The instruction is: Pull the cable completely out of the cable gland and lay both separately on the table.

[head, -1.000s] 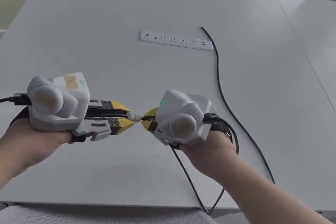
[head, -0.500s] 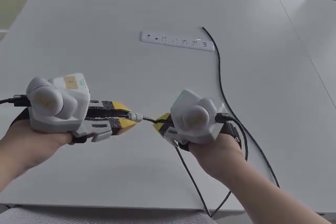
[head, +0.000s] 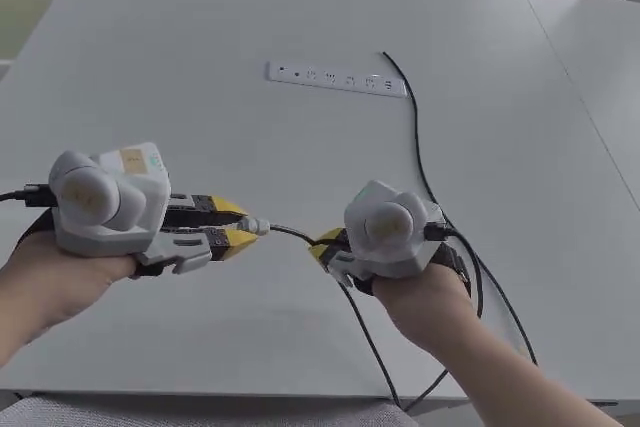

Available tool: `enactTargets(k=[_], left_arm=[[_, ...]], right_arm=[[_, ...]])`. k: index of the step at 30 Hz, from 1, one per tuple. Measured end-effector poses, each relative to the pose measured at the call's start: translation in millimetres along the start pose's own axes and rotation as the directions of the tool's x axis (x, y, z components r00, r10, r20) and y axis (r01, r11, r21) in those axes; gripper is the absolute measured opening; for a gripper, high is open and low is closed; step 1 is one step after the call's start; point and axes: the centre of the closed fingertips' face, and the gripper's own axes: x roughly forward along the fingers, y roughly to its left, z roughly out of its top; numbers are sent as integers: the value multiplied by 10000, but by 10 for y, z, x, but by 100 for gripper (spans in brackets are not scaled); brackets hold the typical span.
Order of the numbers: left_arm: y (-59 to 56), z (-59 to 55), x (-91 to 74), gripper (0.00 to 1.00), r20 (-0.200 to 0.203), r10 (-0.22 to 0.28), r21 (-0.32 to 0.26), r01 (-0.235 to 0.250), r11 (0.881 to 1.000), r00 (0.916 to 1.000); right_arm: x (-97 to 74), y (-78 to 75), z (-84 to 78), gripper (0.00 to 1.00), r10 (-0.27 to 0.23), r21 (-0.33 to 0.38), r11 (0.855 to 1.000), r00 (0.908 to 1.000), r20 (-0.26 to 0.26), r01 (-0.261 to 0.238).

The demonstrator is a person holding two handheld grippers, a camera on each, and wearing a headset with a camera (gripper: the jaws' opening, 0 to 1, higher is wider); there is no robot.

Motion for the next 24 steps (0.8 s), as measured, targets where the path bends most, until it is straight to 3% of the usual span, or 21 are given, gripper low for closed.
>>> enactTargets(k=[16,24], left_arm=[[-24,-7,8,15,-23,-153,57,153,9999,9999],[-42,-12,16,15,-20,-235,77,235,9997,9997]], right_arm=[[-15,-33,-205,0,-287,102,9995,9991,-312,291],[-16,-49,-218,0,-368,85,9993,9988,-325,371]])
